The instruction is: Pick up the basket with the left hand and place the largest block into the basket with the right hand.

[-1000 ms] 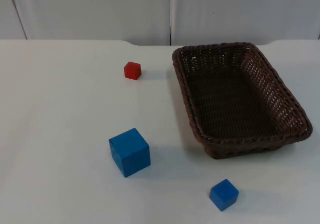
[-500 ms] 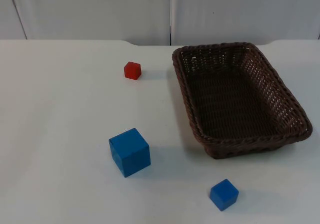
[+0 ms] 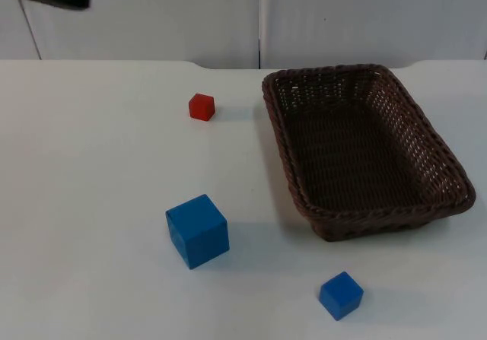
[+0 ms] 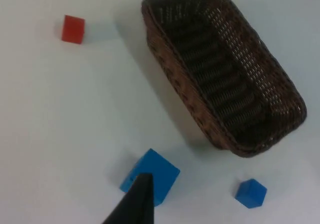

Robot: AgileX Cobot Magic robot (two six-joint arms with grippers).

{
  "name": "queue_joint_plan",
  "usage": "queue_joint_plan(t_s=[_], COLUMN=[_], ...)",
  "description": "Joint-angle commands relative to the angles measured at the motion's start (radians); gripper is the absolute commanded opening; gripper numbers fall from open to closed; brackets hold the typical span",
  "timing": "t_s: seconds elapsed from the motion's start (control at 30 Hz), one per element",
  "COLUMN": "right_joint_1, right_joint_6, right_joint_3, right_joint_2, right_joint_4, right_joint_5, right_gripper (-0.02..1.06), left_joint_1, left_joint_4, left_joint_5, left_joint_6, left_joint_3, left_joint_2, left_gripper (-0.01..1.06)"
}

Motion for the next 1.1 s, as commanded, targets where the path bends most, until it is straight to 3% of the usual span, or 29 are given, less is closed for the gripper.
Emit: queue_joint_plan(t_s=[0.0, 0.17, 0.33, 0.57, 1.07], right_joint_1=[-0.007, -0.007, -0.007, -0.007, -0.007], right_joint_6=[-0.001, -0.001, -0.001, -0.001, -0.001], right_joint_3=[0.003, 0.003, 0.003, 0.003, 0.003], right_joint_2=[-0.003, -0.003, -0.003, -0.003, -0.003], right_joint_4=[0.000, 0.000, 0.000, 0.000, 0.000], right_joint_5=[-0.006, -0.006, -0.006, -0.006, -0.006], right_gripper=[1.05, 1.05, 1.05, 1.05, 1.05], left_joint_1=[-0.027, -0.156, -0.224, -0.245, -0.245], left_joint_4=[-0.031, -0.031, -0.031, -0.033, -0.033], left_joint_5=[-0.024, -0.138, -0.217, -0.239, -0.237], left_joint_6=[0.013, 0.015, 0.016, 0.019, 0.019], left_joint_3=[-0.006, -0.006, -0.006, -0.029, -0.227], left_joint_2=[0.023, 0.127, 0.212, 0.310, 0.514], left_gripper=[1.05, 1.05, 1.05, 1.05, 1.05])
